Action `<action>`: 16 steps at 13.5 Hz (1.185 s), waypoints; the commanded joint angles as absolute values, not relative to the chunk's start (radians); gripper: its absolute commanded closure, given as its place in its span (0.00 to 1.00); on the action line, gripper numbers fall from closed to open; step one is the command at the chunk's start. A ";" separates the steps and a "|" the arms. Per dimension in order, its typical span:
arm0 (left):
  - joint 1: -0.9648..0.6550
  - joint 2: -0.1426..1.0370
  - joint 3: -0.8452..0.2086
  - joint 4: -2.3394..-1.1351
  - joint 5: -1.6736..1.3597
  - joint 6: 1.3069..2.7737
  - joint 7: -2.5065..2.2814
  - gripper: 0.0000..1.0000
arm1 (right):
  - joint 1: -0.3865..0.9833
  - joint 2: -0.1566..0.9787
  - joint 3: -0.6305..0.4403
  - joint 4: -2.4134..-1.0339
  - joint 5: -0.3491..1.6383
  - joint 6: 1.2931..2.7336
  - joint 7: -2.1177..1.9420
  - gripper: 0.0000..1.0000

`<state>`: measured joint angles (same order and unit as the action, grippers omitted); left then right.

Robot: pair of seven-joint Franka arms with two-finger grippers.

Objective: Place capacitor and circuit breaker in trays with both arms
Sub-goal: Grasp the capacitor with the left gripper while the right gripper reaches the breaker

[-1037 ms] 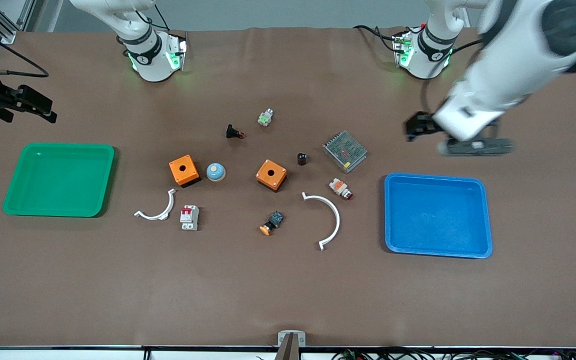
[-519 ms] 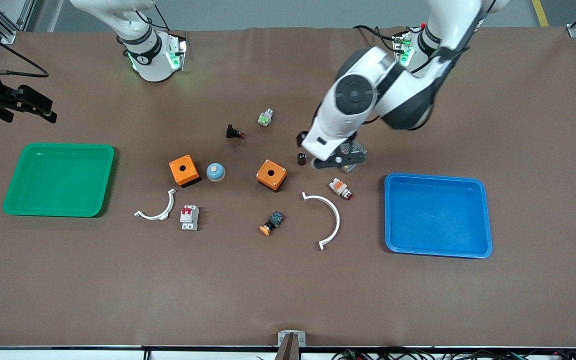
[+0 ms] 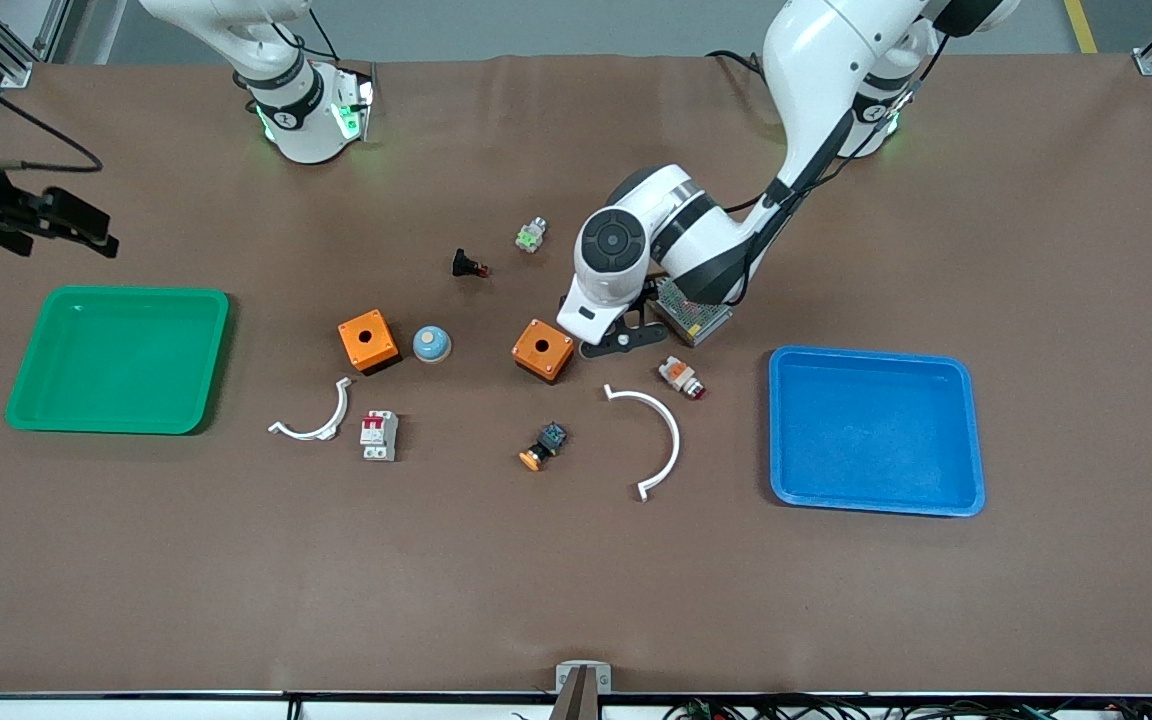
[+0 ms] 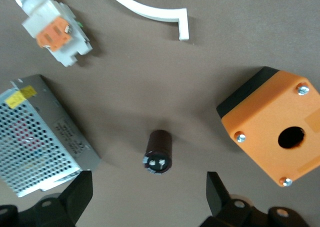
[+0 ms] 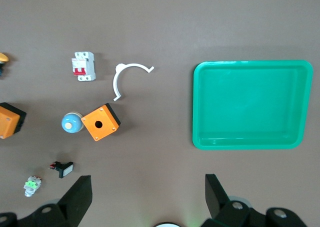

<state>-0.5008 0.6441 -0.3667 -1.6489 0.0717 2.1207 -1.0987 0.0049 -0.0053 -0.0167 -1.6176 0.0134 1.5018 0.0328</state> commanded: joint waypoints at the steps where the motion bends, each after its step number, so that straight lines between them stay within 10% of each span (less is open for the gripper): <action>1: -0.529 0.663 -0.361 -1.635 0.097 2.152 -1.149 0.00 | -0.014 0.110 -0.005 -1.572 -0.006 1.526 0.021 0.00; 12: -0.529 0.690 -0.359 -1.715 0.167 2.263 -1.150 0.01 | 0.222 0.211 0.003 -1.814 0.061 1.963 0.330 0.00; 16: -0.526 0.692 -0.359 -1.721 0.167 2.263 -1.152 0.39 | 0.282 0.333 0.003 -1.848 0.061 2.159 0.336 0.00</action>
